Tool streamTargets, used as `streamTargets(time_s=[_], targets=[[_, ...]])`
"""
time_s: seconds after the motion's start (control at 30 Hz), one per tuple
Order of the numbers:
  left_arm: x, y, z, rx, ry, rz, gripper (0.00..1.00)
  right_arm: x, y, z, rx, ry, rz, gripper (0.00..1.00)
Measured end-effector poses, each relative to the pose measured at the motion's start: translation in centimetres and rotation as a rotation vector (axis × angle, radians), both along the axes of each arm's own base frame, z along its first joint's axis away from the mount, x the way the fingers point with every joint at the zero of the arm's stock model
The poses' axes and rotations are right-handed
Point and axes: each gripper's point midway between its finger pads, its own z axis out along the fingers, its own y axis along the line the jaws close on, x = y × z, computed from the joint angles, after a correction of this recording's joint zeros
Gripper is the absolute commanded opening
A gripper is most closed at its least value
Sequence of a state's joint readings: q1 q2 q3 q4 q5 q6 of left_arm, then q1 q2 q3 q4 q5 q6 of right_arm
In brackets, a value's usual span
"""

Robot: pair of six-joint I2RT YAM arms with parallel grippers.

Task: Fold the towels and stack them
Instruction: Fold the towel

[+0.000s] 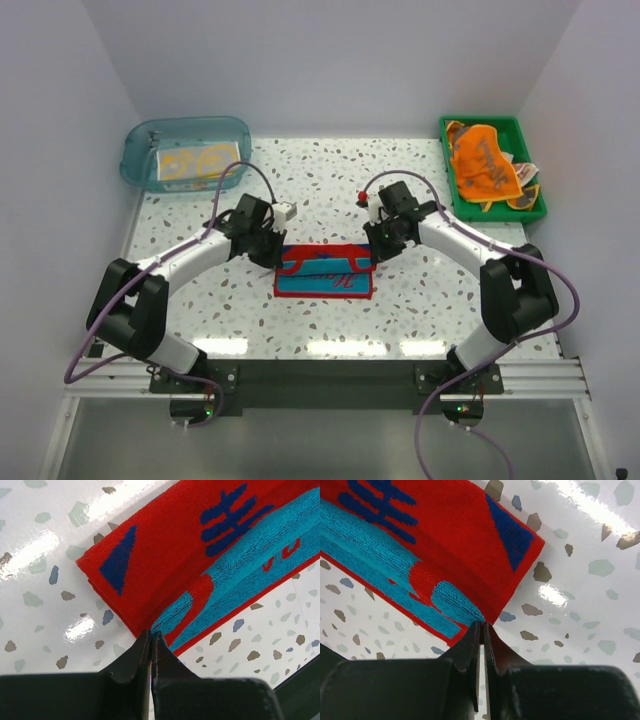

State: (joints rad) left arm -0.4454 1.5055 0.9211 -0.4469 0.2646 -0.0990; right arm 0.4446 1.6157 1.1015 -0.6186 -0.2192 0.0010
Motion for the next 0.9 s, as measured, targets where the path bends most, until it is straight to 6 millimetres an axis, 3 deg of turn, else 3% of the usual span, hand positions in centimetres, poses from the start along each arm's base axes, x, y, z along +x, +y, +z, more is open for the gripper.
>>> streamTargets(time_s=[0.6, 0.9], targets=[[-0.7, 0.3, -0.9, 0.01, 0.04, 0.032, 0.0, -1.8, 0.5, -1.6, 0.016, 0.06, -0.03, 0.0], [-1.0, 0.5, -0.1, 0.003, 0.033, 0.039, 0.0, -1.7, 0.6, -0.5, 0.032, 0.032, -0.036, 0.0]])
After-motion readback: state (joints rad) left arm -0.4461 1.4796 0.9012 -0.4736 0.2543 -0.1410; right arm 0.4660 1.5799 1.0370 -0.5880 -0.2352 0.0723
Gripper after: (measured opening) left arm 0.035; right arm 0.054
